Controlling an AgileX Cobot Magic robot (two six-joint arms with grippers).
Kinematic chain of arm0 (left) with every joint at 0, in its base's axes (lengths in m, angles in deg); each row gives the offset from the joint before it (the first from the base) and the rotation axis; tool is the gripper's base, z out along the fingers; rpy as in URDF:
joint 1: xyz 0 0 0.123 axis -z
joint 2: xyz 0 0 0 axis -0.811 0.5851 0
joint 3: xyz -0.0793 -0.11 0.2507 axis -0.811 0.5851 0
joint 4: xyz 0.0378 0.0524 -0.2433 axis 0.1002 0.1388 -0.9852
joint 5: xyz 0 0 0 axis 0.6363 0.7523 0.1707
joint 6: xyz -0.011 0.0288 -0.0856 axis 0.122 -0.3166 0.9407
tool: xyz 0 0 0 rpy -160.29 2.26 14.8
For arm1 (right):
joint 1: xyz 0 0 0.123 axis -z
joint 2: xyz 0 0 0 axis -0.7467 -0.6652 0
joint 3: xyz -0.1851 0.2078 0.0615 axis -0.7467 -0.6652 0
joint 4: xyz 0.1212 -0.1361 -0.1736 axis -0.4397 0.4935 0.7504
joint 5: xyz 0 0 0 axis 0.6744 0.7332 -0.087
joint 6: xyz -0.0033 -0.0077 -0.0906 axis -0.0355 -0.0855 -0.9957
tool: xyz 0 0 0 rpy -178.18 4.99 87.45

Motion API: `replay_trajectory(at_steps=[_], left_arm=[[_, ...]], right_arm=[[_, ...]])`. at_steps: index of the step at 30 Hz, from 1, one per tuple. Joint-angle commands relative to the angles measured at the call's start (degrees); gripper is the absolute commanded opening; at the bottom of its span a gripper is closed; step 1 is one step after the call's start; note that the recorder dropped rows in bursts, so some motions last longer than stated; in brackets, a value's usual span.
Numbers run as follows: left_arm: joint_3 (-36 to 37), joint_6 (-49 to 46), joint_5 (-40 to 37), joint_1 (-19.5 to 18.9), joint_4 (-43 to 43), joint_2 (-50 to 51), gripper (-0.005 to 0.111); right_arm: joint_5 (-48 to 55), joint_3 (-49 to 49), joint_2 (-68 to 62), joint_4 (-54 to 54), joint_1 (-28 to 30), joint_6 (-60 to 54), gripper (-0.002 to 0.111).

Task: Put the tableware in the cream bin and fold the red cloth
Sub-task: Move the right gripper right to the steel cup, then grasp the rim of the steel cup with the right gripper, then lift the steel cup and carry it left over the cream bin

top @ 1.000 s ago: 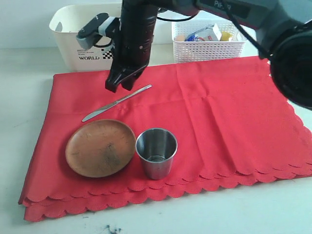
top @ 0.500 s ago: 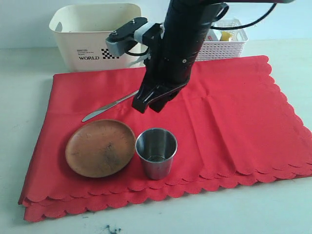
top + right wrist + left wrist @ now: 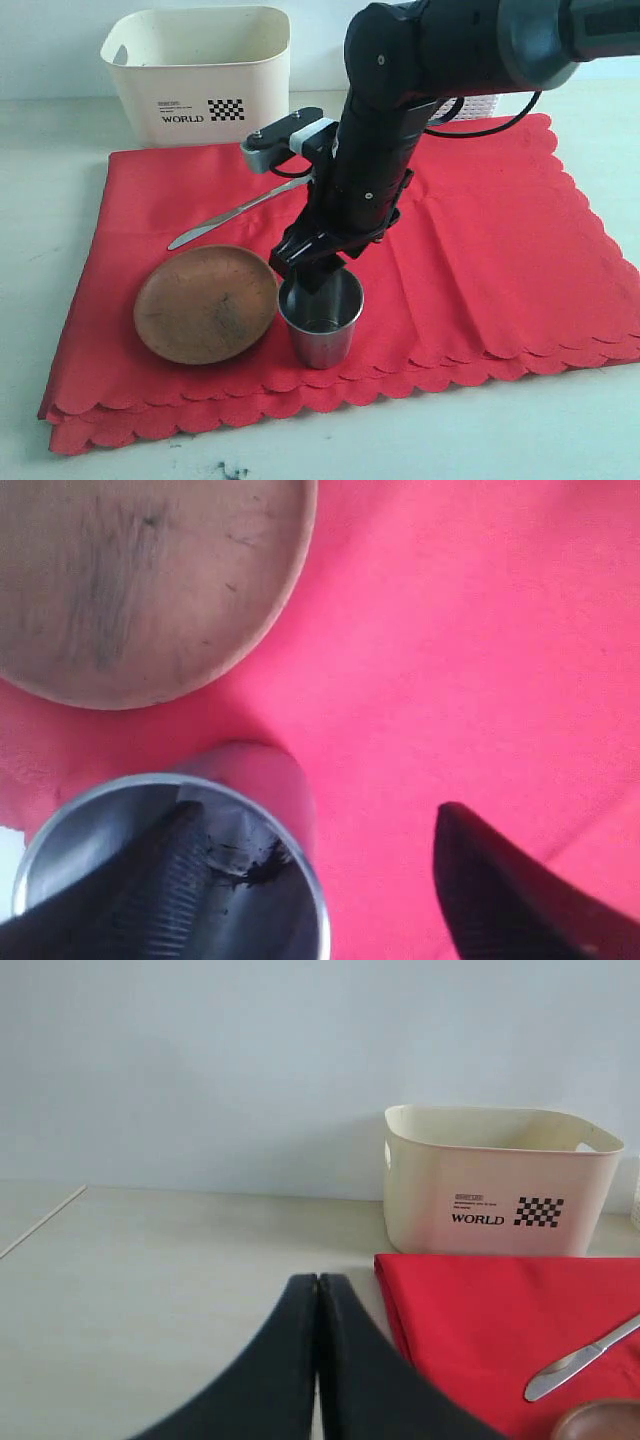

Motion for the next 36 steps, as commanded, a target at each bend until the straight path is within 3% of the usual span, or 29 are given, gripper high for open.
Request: replay_trajectory(at_steps=[1, 4, 10, 20, 26, 29, 36], left_arm=[[0.1, 0.0, 0.2, 0.3, 0.0, -0.4, 0.002], [0.1, 0.0, 0.2, 0.3, 0.0, -0.4, 0.002], [0.1, 0.0, 0.2, 0.3, 0.0, -0.4, 0.002], [0.1, 0.0, 0.2, 0.3, 0.0, -0.4, 0.002], [0.1, 0.0, 0.2, 0.3, 0.0, -0.4, 0.002], [0.1, 0.0, 0.2, 0.3, 0.0, -0.4, 0.002], [0.1, 0.0, 0.2, 0.3, 0.0, -0.4, 0.002]], right_arm=[[-0.6, 0.0, -0.4, 0.8, 0.1, -1.5, 0.071], [-0.6, 0.0, -0.4, 0.3, 0.1, -3.1, 0.065], [-0.6, 0.0, -1.6, 0.3, 0.1, -4.2, 0.036], [-0.6, 0.2, -0.3, 0.5, 0.1, -7.2, 0.0], [-6.1, 0.2, 6.1, 1.1, 0.1, -8.7, 0.0], [-13.6, 0.2, 8.4, 1.1, 0.1, -8.6, 0.0], [-44.5, 0.2, 7.8, 0.4, 0.1, 1.8, 0.0]])
